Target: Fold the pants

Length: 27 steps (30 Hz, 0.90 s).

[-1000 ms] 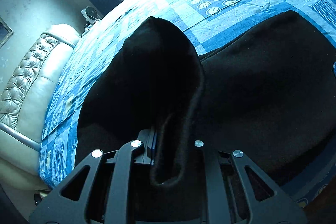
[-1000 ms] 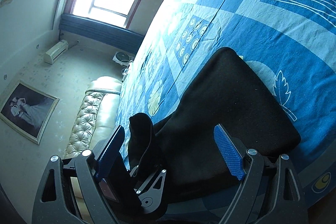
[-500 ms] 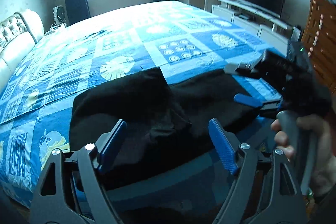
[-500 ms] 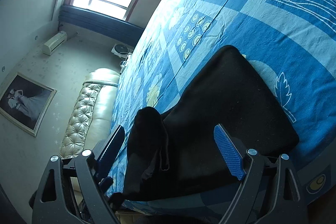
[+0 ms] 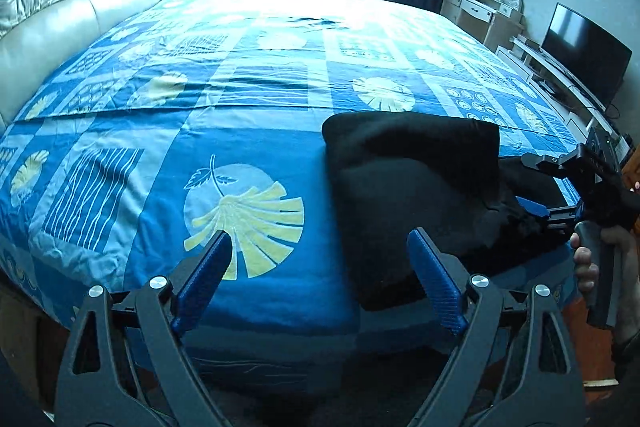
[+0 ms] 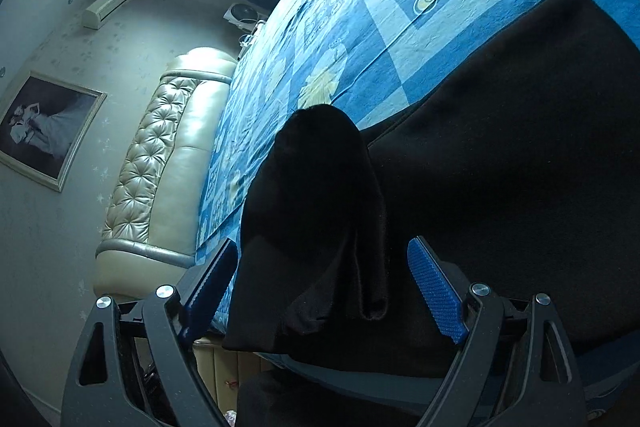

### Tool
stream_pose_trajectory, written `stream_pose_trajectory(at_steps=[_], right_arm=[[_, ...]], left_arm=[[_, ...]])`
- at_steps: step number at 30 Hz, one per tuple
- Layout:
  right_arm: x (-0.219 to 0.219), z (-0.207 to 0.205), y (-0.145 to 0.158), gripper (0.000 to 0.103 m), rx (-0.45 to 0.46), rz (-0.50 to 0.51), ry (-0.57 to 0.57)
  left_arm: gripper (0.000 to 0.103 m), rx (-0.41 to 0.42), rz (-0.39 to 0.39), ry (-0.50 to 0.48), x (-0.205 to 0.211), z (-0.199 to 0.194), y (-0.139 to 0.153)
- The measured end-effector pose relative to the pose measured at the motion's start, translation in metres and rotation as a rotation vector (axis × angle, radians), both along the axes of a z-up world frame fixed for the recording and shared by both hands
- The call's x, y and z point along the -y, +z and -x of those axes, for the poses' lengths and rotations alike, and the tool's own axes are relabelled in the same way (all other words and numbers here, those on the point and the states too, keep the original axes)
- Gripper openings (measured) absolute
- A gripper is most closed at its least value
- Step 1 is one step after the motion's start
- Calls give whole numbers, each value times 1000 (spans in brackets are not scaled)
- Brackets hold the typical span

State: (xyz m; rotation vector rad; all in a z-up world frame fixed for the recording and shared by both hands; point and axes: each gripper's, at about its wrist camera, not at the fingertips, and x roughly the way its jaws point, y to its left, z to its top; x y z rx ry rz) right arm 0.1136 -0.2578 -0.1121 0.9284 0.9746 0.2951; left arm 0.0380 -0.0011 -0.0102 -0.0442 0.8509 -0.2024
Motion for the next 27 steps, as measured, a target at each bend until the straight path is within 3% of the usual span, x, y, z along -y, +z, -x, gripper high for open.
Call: stream_pose_trajectory(at_steps=[6,7,9,11,17,27], right_arm=[[-26,-12,-2,83,-1,6,70],[-29,-13,-4,75,-16,25,72],[-34,-16,-9,43,-54,53,75],[-34,-18,-12,27,-82,92,73],[-35,-14,6,15,-33,94,66],[-2,5,83,13,149,154,20]], left_arm=[[89,-32,21,-11,-6,1,-10],[89,-33,21,-10,-5,0,-11],[90,-46,24,-8,-6,-1,-15],[90,-69,24,-5,-6,-3,-19],[90,-107,-22,25,-9,-7,-31],[90,-120,-38,35,-11,-8,-35]])
